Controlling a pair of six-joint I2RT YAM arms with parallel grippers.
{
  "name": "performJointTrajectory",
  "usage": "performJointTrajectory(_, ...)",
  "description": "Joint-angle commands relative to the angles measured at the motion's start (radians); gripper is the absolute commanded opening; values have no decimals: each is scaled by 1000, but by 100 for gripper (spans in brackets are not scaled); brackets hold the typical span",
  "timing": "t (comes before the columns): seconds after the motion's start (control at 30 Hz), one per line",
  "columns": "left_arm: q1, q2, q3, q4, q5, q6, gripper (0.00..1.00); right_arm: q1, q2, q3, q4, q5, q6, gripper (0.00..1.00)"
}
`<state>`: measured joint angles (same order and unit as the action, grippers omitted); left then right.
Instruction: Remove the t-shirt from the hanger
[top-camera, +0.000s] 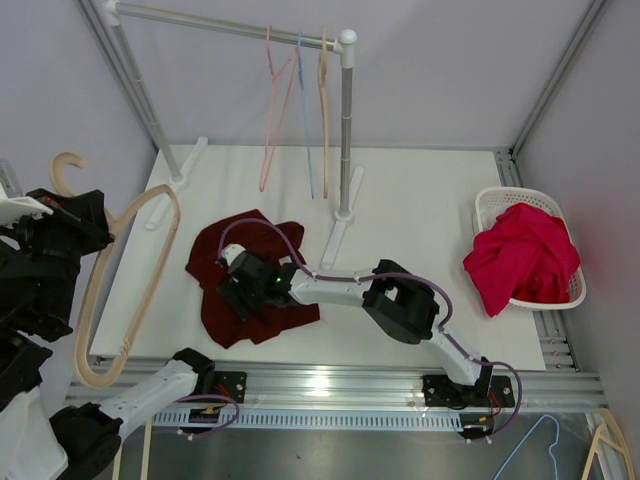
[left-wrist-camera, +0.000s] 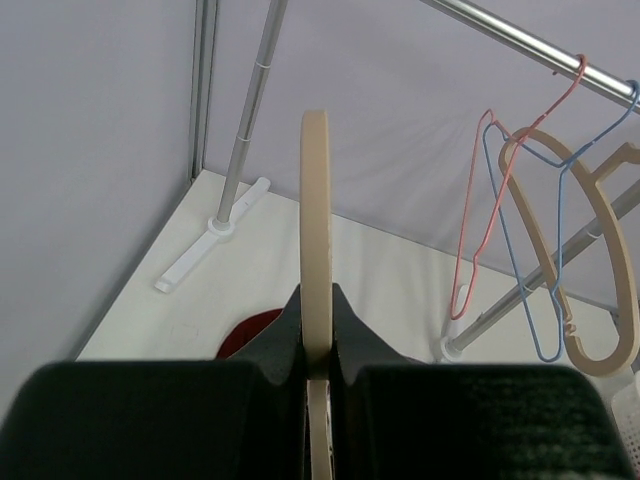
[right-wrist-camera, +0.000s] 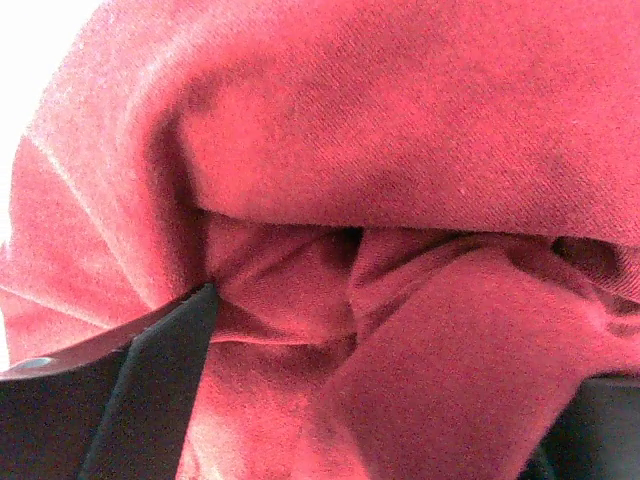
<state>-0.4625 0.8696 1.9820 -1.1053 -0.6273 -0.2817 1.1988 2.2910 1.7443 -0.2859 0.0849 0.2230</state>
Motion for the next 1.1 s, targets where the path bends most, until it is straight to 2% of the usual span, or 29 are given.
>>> performJointTrajectory(0.0, -5, 19, -14, 67, -12, 32, 1, 13, 26, -101, -64, -148, 32, 79)
performJointTrajectory(0.03, -5, 19, -31, 74, -11, 30, 1, 18, 7, -136, -55, -151, 38, 57)
performJointTrajectory(0.1, -5, 16, -46, 82, -8, 29, 1, 27, -68, -253, -21, -148, 61, 37)
performJointTrajectory(0.13, -5, 14, -58, 91, -6, 29, 1, 30, -97, -293, -6, -145, 70, 7)
performJointTrajectory(0.17, -5, 12, -69, 96, -6, 29, 1, 33, -129, -365, -4, -140, 79, 0)
performJointTrajectory(0.3, -5, 22, -95, 127, 1, 29, 1, 27, -353, -506, -15, -87, 108, 0)
performJointTrajectory(0.33, -5, 26, -98, 134, 18, 26, 1, 22, -469, -525, -30, -45, 114, 0)
performJointTrajectory(0.4, -4, 35, -101, 134, 43, 10, 1, -13, -589, -546, -51, -18, 116, 0)
performJointTrajectory(0.43, -4, 45, -103, 137, 61, 6, 1, -30, -708, -539, -94, 8, 108, 0)
performJointTrajectory(0.57, -2, 51, -120, 153, 78, -1, 1, -152, -974, -435, -249, 153, 79, 0)
performJointTrajectory(0.67, -4, 58, -115, 160, 77, 7, 1, -355, -1091, -290, -373, 190, 79, 0)
performJointTrajectory(0.73, -4, 63, -112, 170, 78, 9, 1, -468, -1120, -226, -415, 196, 73, 0)
performJointTrajectory(0.77, -4, 68, -114, 174, 80, 9, 1, -576, -1127, -157, -429, 196, 69, 0)
performJointTrajectory(0.93, -2, 95, -109, 189, 86, 12, 1, -830, -1058, 111, -548, 236, 33, 0)
performJointTrajectory(0.97, -2, 98, -124, 199, 81, 13, 1, -914, -1047, 174, -556, 234, 33, 0)
performJointTrajectory(1.07, 19, 111, -162, 287, 72, 56, 1, -1046, -1024, 225, -569, 178, 44, 0)
